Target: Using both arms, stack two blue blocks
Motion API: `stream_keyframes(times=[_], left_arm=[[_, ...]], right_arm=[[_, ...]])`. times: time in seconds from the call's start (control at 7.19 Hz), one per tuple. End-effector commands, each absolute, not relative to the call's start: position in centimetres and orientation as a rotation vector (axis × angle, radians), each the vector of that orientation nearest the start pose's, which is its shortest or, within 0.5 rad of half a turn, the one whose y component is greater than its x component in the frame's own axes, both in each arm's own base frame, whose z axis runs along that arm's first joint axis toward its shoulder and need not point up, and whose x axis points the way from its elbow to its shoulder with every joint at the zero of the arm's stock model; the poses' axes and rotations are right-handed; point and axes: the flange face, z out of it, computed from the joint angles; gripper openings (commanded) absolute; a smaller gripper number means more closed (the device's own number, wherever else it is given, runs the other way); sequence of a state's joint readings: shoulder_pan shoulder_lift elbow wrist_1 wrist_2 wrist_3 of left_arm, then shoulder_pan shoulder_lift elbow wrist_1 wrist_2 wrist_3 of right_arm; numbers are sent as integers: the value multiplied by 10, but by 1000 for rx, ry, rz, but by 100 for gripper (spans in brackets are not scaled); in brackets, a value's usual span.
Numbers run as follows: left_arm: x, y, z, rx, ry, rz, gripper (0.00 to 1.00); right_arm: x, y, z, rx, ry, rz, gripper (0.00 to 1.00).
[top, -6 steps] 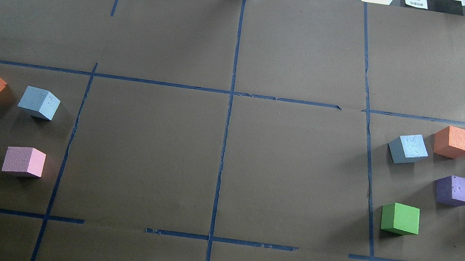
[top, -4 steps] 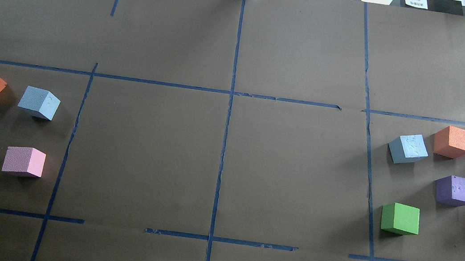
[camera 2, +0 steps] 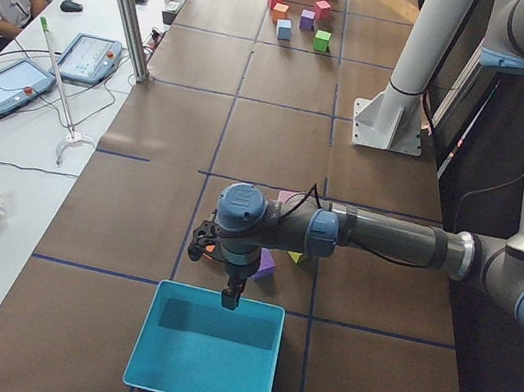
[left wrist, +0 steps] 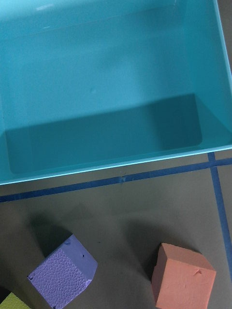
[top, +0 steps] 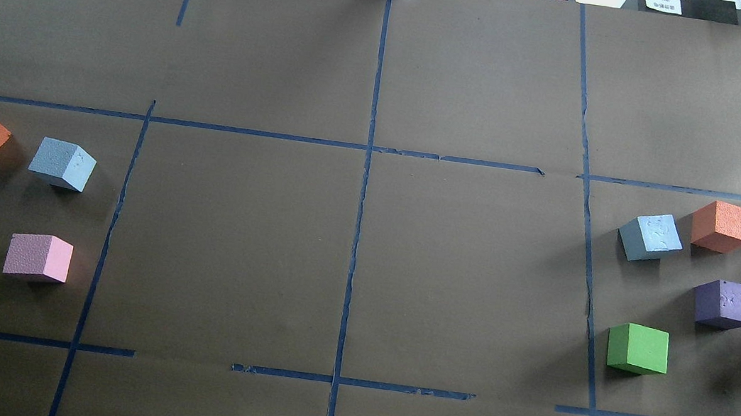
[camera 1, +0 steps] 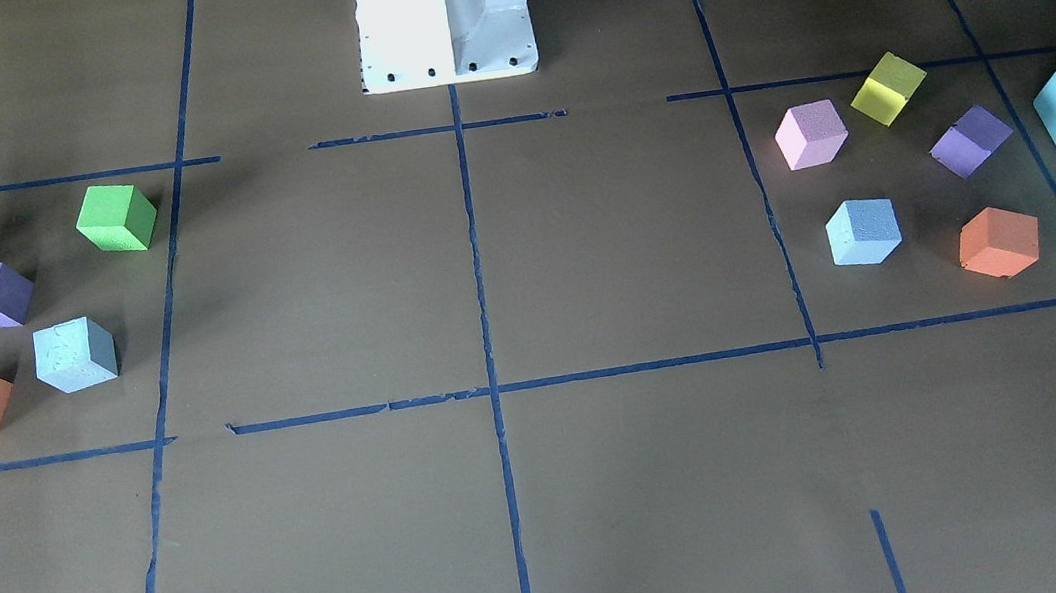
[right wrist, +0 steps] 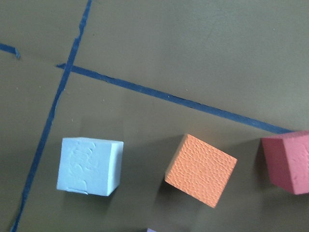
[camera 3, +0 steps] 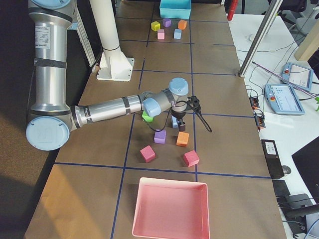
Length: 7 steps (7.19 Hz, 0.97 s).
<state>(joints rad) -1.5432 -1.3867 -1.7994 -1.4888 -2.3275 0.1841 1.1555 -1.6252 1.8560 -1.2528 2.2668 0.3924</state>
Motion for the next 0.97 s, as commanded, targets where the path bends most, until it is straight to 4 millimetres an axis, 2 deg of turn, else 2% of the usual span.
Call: stream_keyframes(times=[0.0,0.28,0.56,0.83], left_arm=[[-53,-412,639,24,759,187,100],[-53,-412,638,24,761,187,100],[-53,-412,638,24,761,187,100],[-53,-412,638,24,761,187,100]], right_arm=[[-206,-472,493,231,-841,-140,100],[-233,-465,501,230,-822,-166,100],[-250,-462,508,217,-812,-188,100],[-274,-467,526,191,-783,-206,100]])
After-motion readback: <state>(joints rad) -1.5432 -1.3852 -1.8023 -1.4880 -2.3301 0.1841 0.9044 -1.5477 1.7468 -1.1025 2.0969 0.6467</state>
